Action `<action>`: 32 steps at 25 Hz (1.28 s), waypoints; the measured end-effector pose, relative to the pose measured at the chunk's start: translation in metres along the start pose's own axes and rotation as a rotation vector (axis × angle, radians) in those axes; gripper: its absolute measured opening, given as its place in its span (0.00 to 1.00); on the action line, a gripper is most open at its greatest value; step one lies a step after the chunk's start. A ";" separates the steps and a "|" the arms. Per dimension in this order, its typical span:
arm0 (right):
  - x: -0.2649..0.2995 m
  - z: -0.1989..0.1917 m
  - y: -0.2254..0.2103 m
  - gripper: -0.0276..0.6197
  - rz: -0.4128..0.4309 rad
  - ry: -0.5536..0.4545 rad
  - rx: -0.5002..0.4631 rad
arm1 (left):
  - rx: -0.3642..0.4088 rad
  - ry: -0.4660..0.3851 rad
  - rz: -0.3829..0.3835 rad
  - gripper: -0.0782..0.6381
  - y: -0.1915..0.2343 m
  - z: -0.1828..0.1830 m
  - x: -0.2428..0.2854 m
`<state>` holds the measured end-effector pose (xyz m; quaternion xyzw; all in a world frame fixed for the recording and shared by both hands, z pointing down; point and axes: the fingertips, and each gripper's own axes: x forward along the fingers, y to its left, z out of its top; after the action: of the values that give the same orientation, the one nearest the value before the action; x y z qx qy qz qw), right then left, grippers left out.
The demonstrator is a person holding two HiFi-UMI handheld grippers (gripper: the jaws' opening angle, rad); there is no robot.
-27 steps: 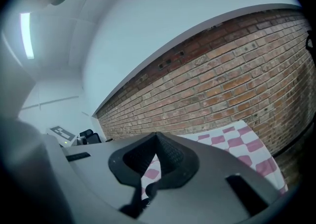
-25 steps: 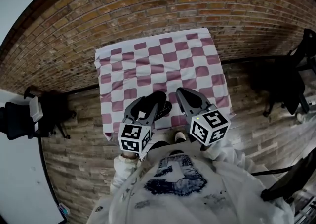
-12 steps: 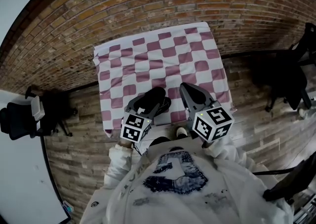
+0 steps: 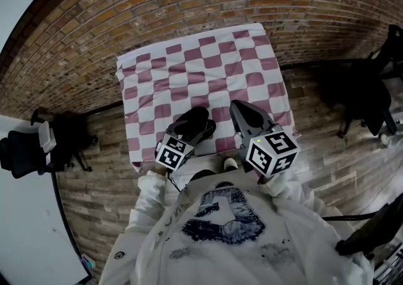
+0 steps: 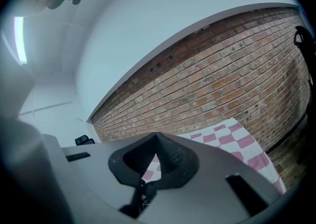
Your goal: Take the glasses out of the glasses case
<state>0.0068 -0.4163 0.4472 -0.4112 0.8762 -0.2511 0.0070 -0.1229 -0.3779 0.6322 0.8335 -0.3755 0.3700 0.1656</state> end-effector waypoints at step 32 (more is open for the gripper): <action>-0.011 -0.001 -0.021 0.06 -0.053 -0.002 0.015 | 0.207 0.273 -0.176 0.32 -0.015 -0.066 0.072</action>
<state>0.0293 -0.4193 0.4550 -0.4343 0.8632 -0.2573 0.0043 -0.1120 -0.3678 0.7299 0.8178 -0.2352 0.5002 0.1601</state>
